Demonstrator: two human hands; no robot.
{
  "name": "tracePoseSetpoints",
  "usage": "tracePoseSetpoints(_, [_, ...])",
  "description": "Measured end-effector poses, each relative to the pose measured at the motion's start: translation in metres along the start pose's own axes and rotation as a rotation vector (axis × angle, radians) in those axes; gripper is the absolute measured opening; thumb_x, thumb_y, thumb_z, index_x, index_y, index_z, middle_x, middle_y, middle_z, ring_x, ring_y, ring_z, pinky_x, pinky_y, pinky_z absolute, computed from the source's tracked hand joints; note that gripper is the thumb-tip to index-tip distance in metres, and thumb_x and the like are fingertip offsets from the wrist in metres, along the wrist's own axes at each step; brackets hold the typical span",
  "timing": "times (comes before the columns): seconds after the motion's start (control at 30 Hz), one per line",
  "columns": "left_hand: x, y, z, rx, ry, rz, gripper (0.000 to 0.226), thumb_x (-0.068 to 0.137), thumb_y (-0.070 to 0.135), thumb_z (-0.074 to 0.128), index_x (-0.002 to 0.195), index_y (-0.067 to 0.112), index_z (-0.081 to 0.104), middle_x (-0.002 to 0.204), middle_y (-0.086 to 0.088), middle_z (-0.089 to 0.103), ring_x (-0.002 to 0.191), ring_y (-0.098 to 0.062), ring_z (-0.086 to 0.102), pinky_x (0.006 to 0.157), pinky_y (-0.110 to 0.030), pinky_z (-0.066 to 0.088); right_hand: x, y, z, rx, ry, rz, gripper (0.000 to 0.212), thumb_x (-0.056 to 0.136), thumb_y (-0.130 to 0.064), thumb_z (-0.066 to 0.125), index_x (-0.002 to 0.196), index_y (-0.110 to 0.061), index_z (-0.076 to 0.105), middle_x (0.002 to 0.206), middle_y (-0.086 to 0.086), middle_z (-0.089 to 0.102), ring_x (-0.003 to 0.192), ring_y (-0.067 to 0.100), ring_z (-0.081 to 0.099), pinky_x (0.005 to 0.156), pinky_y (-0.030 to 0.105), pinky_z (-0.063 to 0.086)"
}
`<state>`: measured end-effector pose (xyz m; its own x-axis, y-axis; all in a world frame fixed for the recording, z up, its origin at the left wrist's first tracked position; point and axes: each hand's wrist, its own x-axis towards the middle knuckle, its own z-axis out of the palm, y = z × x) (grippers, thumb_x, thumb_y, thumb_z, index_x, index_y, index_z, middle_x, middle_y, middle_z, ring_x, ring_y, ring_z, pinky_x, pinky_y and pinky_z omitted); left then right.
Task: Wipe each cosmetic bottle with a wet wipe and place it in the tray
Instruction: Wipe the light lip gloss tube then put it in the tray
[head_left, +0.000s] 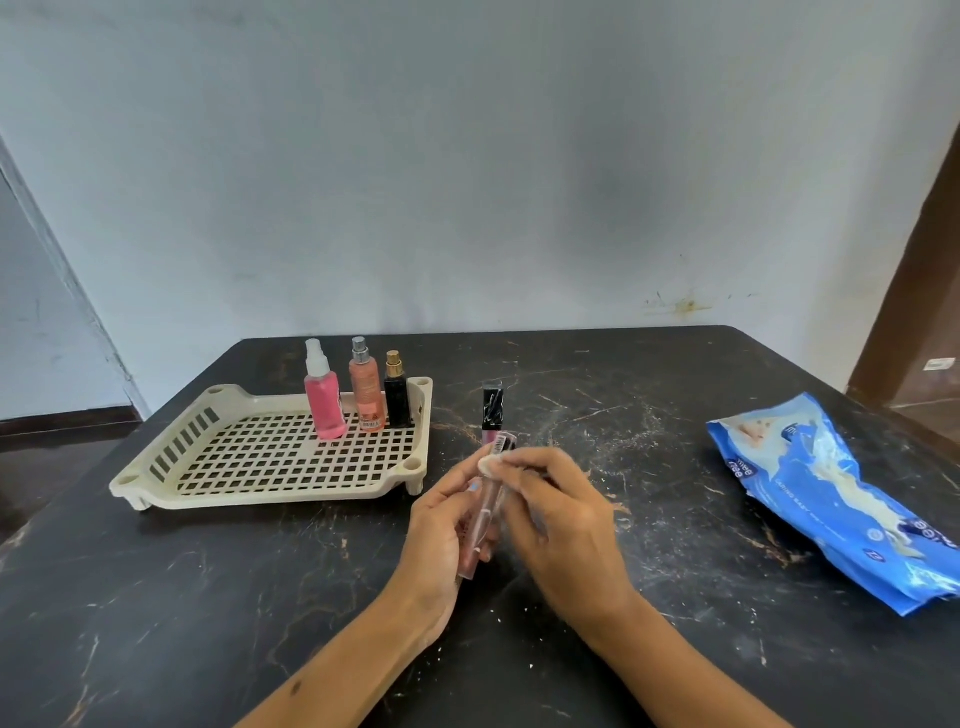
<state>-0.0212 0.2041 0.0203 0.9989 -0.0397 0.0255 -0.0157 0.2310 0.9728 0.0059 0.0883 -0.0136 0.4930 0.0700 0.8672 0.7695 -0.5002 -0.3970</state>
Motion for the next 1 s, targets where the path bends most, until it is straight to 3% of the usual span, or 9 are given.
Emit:
tracePoseSetpoints(0.2, [0.001, 0.000, 0.000, -0.025, 0.002, -0.011, 0.040, 0.096, 0.005, 0.035, 0.115, 0.026, 0.062, 0.063, 0.000, 0.059, 0.051, -0.011, 0.045, 0.046, -0.021, 0.036, 0.003, 0.002, 0.001, -0.066, -0.003, 0.062, 0.032, 0.093, -0.009, 0.049, 0.121, -0.004, 0.065, 0.115, 0.007, 0.059, 0.106, 0.013, 0.059, 0.091, 0.019, 0.050])
tracePoseSetpoints(0.33, [0.002, 0.000, -0.001, -0.064, 0.004, -0.018, 0.039, 0.094, 0.004, 0.037, 0.116, 0.023, 0.063, 0.073, -0.008, 0.057, 0.054, -0.011, 0.044, 0.046, -0.021, 0.035, 0.000, -0.001, 0.002, -0.020, -0.054, -0.010, 0.028, 0.092, -0.012, 0.052, 0.111, -0.003, 0.071, 0.109, 0.005, 0.063, 0.099, 0.012, 0.062, 0.085, 0.021, 0.053])
tracePoseSetpoints(0.53, [0.002, 0.001, 0.000, -0.081, -0.012, -0.037, 0.038, 0.094, 0.004, 0.035, 0.117, 0.019, 0.062, 0.064, 0.001, 0.061, 0.047, -0.008, 0.048, 0.042, -0.019, 0.036, 0.001, -0.001, 0.000, -0.070, -0.045, 0.022, 0.036, 0.093, -0.012, 0.044, 0.119, -0.002, 0.066, 0.116, 0.007, 0.059, 0.104, 0.016, 0.060, 0.088, 0.024, 0.052])
tracePoseSetpoints(0.67, [0.001, 0.002, -0.001, -0.167, 0.000, -0.044, 0.037, 0.093, 0.028, 0.036, 0.116, 0.016, 0.063, 0.065, 0.001, 0.062, 0.049, -0.008, 0.050, 0.041, -0.019, 0.037, -0.002, -0.005, 0.002, -0.013, -0.071, -0.047, 0.027, 0.090, -0.011, 0.053, 0.106, -0.002, 0.072, 0.108, 0.004, 0.063, 0.096, 0.015, 0.063, 0.081, 0.025, 0.054])
tracePoseSetpoints(0.77, [0.004, -0.002, -0.002, -0.172, -0.030, -0.039, 0.062, 0.080, 0.052, 0.037, 0.120, 0.012, 0.061, 0.068, 0.001, 0.057, 0.052, -0.010, 0.046, 0.047, -0.023, 0.035, 0.001, -0.001, 0.002, -0.082, -0.026, 0.010, 0.033, 0.093, -0.014, 0.046, 0.113, -0.002, 0.069, 0.114, 0.006, 0.060, 0.102, 0.018, 0.061, 0.086, 0.022, 0.051])
tracePoseSetpoints(0.83, [0.004, -0.001, -0.005, -0.202, -0.037, -0.047, 0.068, 0.080, 0.060, 0.031, 0.117, 0.012, 0.063, 0.073, -0.003, 0.061, 0.057, -0.013, 0.052, 0.052, -0.025, 0.038, 0.000, -0.001, 0.003, -0.099, -0.054, -0.050, 0.029, 0.092, -0.012, 0.049, 0.108, -0.001, 0.071, 0.112, 0.003, 0.060, 0.097, 0.018, 0.062, 0.081, 0.024, 0.053])
tracePoseSetpoints(0.9, [0.004, 0.001, -0.005, -0.259, -0.027, -0.078, 0.062, 0.088, 0.058, 0.028, 0.111, 0.014, 0.064, 0.074, -0.005, 0.066, 0.060, -0.013, 0.060, 0.051, -0.022, 0.047, -0.005, -0.007, 0.004, -0.062, -0.117, -0.183, 0.018, 0.087, -0.007, 0.057, 0.094, -0.002, 0.074, 0.102, 0.002, 0.064, 0.087, 0.019, 0.061, 0.073, 0.028, 0.054])
tracePoseSetpoints(1.0, [0.004, 0.003, -0.005, -0.327, -0.008, -0.113, 0.035, 0.098, 0.030, 0.034, 0.104, 0.008, 0.061, 0.055, 0.001, 0.060, 0.048, -0.007, 0.058, 0.047, -0.016, 0.048, -0.010, -0.014, 0.005, -0.047, -0.202, -0.344, 0.011, 0.082, -0.003, 0.064, 0.086, -0.002, 0.074, 0.093, 0.005, 0.068, 0.084, 0.019, 0.060, 0.073, 0.027, 0.054])
